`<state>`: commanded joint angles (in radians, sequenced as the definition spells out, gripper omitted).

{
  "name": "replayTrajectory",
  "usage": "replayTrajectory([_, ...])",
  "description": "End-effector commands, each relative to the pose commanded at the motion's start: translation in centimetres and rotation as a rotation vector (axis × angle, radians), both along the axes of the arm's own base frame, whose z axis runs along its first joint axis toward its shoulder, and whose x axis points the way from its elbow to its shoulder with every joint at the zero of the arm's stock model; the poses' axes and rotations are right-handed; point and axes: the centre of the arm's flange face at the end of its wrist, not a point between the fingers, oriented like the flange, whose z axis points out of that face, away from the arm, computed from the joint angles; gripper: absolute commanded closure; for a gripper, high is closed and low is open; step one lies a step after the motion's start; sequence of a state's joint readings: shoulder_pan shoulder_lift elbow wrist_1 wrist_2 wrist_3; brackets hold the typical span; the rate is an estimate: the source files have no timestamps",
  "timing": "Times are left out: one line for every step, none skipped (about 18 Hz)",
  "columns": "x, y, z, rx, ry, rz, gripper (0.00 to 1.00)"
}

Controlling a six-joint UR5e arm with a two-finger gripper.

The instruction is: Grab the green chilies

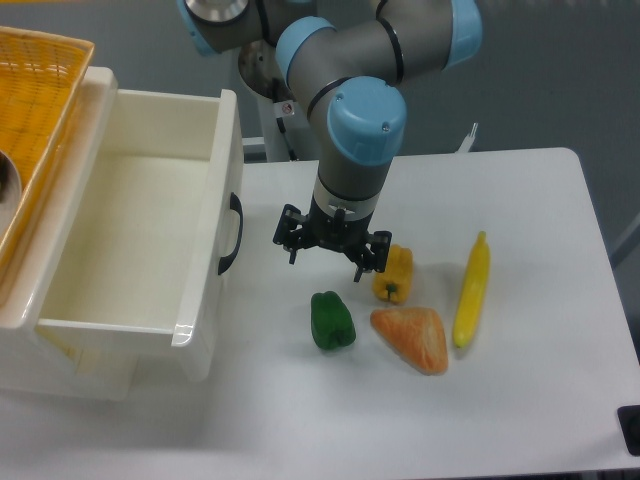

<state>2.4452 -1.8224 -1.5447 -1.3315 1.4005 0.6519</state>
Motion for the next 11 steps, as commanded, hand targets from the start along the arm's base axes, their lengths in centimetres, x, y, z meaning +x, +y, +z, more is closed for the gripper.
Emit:
replayTrajectory([0.1, 0.0, 0.0, -0.002, 0.000, -0.002, 0.00])
replayTrajectory([0.0, 0.1, -0.2, -0.002, -0.002, -0.002, 0.00])
replayTrajectory([0.0, 0.1, -0.2, -0.002, -0.003, 0.001, 0.00])
replayTrajectory([-0.1, 0.0, -0.2, -0.002, -0.003, 0.003, 0.00])
replayTrajectory([0.0, 0.1, -0.2, -0.002, -0.003, 0.003, 0.00])
replayTrajectory([0.1, 0.1, -0.4, -0.006, -0.007, 0.004, 0.00])
replayTrajectory([0.3, 0.1, -0.8, -0.011, -0.013, 0.006, 0.00])
replayTrajectory([0.4, 0.0, -1.3, -0.016, -0.019, 0.009, 0.00])
replayTrajectory([0.6, 0.0, -1.4, -0.018, -0.022, 0.007, 0.00])
replayTrajectory([0.6, 0.0, -1.7, -0.023, -0.028, 0.018, 0.00])
replayTrajectory([0.7, 0.0, -1.7, -0.025, -0.029, 0.045, 0.00])
